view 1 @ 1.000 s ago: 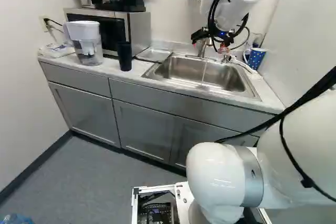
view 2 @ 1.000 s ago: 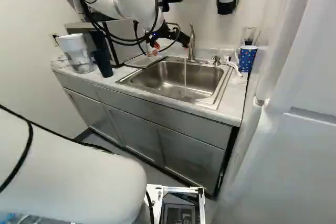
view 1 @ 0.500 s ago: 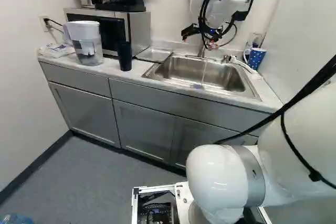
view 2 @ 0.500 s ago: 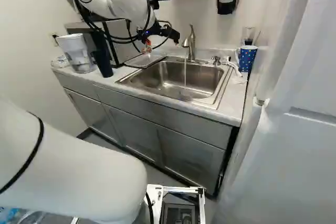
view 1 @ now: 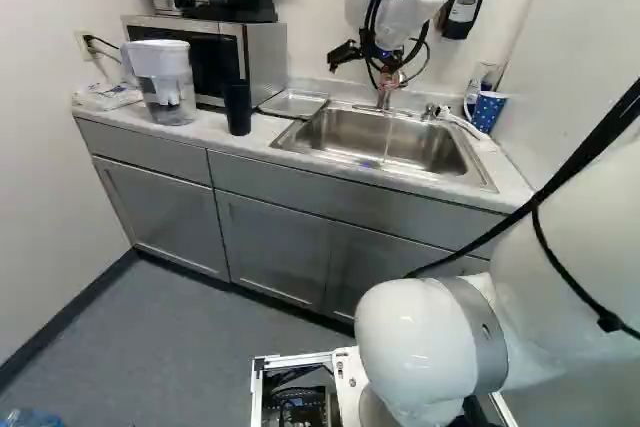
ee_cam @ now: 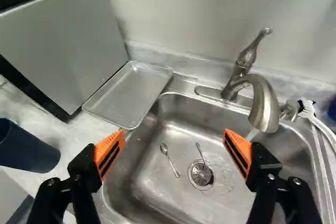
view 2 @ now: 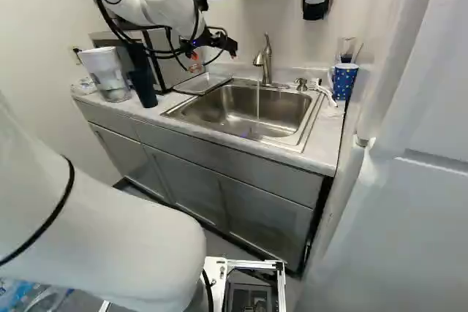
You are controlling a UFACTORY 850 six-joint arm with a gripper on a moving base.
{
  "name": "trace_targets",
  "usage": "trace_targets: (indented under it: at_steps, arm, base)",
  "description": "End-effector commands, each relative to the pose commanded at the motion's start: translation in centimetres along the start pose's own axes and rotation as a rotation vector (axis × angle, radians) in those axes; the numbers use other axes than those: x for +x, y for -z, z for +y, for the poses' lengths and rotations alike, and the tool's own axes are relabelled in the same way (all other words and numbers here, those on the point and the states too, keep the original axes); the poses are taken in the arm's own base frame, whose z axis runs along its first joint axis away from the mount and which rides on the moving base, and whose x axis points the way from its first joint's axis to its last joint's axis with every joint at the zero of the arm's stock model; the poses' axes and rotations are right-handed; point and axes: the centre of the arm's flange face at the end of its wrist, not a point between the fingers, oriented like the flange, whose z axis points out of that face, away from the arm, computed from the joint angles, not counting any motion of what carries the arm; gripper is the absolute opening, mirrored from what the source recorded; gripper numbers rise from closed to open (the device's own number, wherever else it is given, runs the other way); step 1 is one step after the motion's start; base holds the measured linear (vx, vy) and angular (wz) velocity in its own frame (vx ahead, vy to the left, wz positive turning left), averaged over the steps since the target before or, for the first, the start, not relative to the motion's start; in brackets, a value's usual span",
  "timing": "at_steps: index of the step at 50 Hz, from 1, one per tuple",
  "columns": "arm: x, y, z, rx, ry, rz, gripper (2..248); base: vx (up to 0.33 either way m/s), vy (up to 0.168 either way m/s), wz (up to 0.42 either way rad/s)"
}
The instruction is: Rinse the cup and place it in the tray
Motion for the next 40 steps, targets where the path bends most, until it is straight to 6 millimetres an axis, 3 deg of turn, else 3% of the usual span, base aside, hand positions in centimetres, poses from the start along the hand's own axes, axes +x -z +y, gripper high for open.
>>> trace_targets:
  at_steps: [40]
  arm:
    - [1.5,-1.4,-6.0,0.115,0.064,0.050,247]
  base:
    - [0.000,0.000,0.000]
